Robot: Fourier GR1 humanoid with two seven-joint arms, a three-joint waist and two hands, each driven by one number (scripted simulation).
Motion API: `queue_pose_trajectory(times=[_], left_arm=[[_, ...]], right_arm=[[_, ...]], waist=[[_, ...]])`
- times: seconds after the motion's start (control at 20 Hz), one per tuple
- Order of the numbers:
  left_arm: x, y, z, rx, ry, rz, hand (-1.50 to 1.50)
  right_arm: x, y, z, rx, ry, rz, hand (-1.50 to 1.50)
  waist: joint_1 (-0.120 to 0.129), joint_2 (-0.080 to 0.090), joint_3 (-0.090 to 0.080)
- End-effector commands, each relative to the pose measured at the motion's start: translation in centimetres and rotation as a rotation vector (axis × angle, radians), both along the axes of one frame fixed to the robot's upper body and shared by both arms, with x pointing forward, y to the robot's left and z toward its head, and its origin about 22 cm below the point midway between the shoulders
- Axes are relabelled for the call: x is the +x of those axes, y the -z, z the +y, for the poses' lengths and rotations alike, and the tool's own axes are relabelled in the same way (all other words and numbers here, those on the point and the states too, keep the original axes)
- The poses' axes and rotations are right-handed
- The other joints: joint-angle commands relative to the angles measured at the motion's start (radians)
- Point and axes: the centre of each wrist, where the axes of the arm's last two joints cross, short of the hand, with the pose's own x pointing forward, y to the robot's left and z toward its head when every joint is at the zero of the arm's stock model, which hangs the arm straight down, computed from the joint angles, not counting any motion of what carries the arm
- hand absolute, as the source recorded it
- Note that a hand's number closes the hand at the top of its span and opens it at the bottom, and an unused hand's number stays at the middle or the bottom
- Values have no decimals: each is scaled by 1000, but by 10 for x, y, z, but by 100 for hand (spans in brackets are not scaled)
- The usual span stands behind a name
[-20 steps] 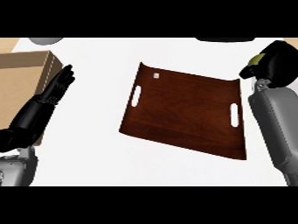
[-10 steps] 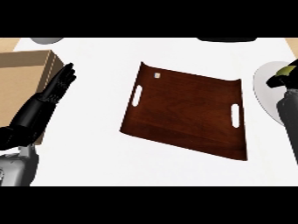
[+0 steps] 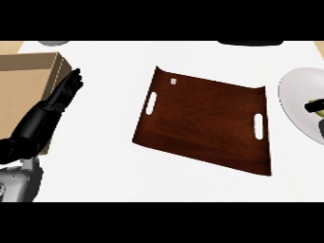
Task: Pick the lemon from the tray and place it in the plate
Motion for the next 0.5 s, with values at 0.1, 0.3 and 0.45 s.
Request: queue_pose_trajectory(times=[0.1, 0.3, 0.45], left_arm=[[5, -15, 0, 0, 0, -29, 0], [-2, 15, -11, -1, 18, 12, 0], [-11, 8, 0, 2, -9, 8, 0]], right_arm=[[-5, 0, -16, -41, -76, -133, -150], [-8, 5, -14, -46, -140, -243, -150], [0, -4, -6, -26, -186, -369, -150]], waist=[[3, 1, 1], [-8, -2, 0], [-6, -5, 0]])
